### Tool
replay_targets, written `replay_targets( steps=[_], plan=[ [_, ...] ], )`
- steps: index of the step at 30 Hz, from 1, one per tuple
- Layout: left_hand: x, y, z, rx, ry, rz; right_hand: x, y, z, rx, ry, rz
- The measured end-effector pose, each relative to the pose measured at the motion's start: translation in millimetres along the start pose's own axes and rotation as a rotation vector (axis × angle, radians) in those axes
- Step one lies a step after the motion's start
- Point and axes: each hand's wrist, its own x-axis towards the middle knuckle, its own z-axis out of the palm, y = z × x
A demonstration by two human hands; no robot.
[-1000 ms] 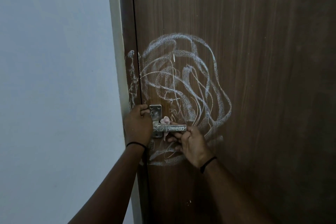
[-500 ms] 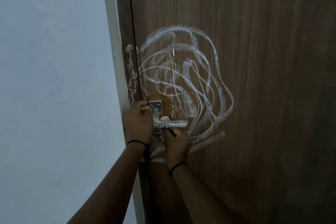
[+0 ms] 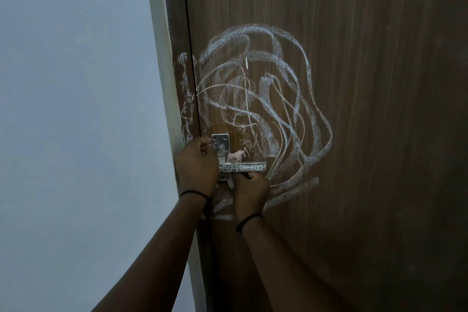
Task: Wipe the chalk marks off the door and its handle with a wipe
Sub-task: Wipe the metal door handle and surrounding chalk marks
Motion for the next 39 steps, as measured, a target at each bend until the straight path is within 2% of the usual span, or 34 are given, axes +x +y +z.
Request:
replay_targets(
  steps=[4, 9, 14, 19, 24, 30, 33, 39],
  plan=[
    [3, 0, -1, -0.028, -0.011, 0.013, -14, 12, -18, -0.04, -0.123, -0.075],
    [7, -2, 1, -0.144, -0.028, -0.043, 0, -5, -3, -0.025, -0.008, -0.024],
    [8, 0, -1, -0.298, -0.036, -0.154, -16, 8, -19, -0.031, -0.132, -0.023],
    [8, 5, -1, -0.315, -0.058, -0.174, -3, -10, -6, -0.079, -0.001, -0.032],
    [6, 2, -5, -0.308, -0.043, -0.156, -24, 6, -17, -0.071, -0.114, 0.014],
    [3, 7, -6, -0.278, -0.054, -0.107, -17, 2, -11, -0.073, -0.059, 0.039],
    [3, 6, -7, -0.285, -0.051, -0.099, -25, 12, -10, -0.007, -0.109, 0.13],
    [5, 3, -3, -0.277, -0.055, -0.107, -27, -1, 3, 0.191, -0.059, 0.342]
  ],
)
